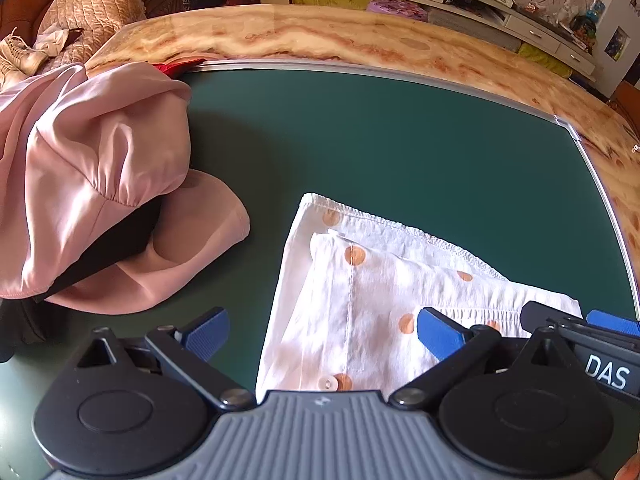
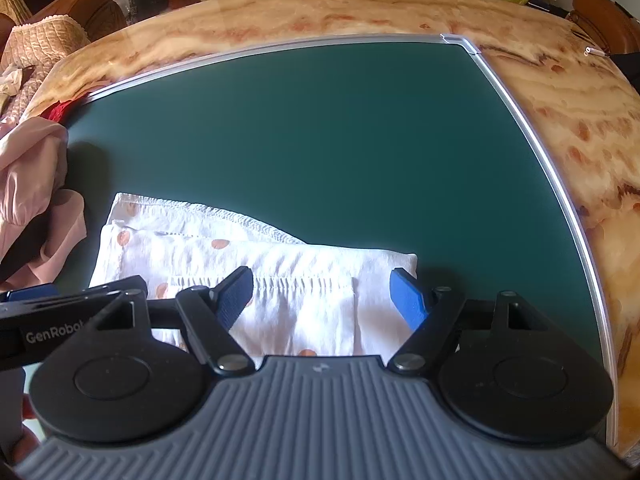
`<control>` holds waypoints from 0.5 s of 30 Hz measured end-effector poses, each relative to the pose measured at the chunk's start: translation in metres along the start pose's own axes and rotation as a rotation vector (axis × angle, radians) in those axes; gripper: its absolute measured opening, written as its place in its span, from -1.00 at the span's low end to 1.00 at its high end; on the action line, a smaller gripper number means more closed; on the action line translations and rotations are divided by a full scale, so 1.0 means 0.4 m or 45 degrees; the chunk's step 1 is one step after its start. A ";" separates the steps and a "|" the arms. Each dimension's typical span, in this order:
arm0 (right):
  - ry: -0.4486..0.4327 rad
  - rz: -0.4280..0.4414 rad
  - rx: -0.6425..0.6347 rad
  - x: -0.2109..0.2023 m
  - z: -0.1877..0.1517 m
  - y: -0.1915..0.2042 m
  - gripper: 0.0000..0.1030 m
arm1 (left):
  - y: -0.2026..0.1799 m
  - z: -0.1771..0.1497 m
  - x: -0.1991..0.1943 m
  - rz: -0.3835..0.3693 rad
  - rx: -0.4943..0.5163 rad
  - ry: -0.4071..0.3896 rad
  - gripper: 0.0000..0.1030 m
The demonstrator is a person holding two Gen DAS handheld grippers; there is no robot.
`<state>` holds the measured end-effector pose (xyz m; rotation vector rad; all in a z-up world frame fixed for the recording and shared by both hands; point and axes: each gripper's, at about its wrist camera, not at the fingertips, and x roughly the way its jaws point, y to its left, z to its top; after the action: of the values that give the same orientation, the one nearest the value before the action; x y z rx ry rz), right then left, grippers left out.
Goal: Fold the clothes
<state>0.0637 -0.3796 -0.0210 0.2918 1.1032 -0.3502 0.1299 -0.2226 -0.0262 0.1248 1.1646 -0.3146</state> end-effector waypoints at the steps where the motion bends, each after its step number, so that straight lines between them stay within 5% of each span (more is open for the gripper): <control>1: 0.001 0.000 -0.001 0.001 0.000 -0.001 0.62 | -0.002 -0.001 -0.001 0.002 0.005 -0.002 0.99; 15: -0.006 -0.015 -0.022 0.007 -0.005 -0.001 0.62 | -0.015 -0.009 -0.011 0.036 0.040 -0.017 0.99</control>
<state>0.0629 -0.3794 -0.0244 0.2695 1.1032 -0.3512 0.1231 -0.2266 -0.0231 0.1661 1.1440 -0.3082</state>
